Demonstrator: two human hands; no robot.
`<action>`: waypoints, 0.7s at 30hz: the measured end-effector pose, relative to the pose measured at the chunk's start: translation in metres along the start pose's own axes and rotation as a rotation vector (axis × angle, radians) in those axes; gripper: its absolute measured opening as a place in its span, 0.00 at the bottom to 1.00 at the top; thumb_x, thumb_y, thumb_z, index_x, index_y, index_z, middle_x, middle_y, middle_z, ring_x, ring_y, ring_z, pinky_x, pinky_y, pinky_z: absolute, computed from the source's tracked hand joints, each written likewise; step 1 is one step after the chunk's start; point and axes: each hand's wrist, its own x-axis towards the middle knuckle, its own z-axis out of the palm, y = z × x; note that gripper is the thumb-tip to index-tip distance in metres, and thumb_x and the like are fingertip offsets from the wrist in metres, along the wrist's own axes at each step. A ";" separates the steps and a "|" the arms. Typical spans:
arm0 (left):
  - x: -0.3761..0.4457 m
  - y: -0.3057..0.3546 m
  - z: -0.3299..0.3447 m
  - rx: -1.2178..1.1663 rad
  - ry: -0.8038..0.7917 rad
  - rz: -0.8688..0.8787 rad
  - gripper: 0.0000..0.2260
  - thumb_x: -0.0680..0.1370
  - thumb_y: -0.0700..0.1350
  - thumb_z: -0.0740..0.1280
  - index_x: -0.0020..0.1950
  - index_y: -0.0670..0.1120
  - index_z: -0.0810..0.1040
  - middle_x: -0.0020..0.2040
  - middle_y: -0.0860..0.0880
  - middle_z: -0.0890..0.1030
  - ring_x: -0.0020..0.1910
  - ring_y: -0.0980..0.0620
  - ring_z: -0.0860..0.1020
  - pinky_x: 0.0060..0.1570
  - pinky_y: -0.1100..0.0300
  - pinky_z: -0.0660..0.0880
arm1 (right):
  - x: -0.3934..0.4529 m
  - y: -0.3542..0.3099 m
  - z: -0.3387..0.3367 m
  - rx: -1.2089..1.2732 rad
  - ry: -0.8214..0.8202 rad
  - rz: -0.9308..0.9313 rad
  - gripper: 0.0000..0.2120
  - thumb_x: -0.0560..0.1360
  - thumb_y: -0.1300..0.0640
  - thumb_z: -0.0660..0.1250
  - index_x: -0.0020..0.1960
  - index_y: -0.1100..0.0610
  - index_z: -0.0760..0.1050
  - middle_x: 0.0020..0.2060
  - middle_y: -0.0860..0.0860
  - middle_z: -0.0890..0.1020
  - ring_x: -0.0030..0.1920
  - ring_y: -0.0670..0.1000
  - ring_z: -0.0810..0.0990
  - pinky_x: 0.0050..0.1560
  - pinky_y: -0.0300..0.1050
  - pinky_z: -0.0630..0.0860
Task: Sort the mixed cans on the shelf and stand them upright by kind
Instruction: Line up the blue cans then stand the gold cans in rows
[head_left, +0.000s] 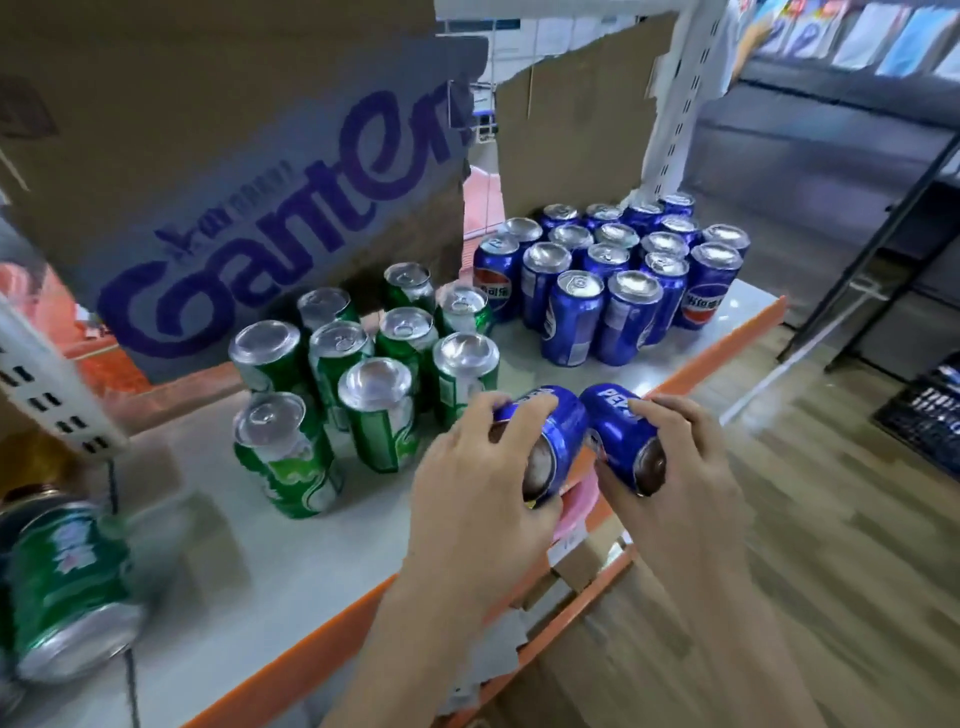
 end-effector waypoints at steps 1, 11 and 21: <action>0.011 0.000 0.002 0.009 0.003 0.014 0.23 0.66 0.56 0.64 0.61 0.54 0.73 0.53 0.51 0.76 0.40 0.50 0.77 0.36 0.62 0.69 | 0.008 0.004 0.002 -0.015 -0.007 0.004 0.28 0.60 0.62 0.79 0.58 0.55 0.75 0.57 0.52 0.74 0.51 0.53 0.77 0.45 0.39 0.71; 0.107 -0.019 0.045 0.213 0.043 0.128 0.29 0.57 0.51 0.70 0.57 0.46 0.74 0.42 0.52 0.79 0.38 0.47 0.77 0.42 0.58 0.67 | 0.091 0.047 0.036 -0.084 -0.195 -0.057 0.32 0.57 0.61 0.79 0.59 0.56 0.73 0.55 0.50 0.76 0.44 0.54 0.79 0.34 0.33 0.66; 0.201 -0.023 0.058 0.699 -0.342 0.026 0.25 0.69 0.54 0.68 0.63 0.50 0.67 0.58 0.51 0.75 0.57 0.48 0.71 0.54 0.55 0.64 | 0.139 0.089 0.062 -0.262 -0.224 -0.328 0.32 0.59 0.51 0.79 0.60 0.60 0.76 0.54 0.53 0.79 0.57 0.53 0.70 0.55 0.50 0.73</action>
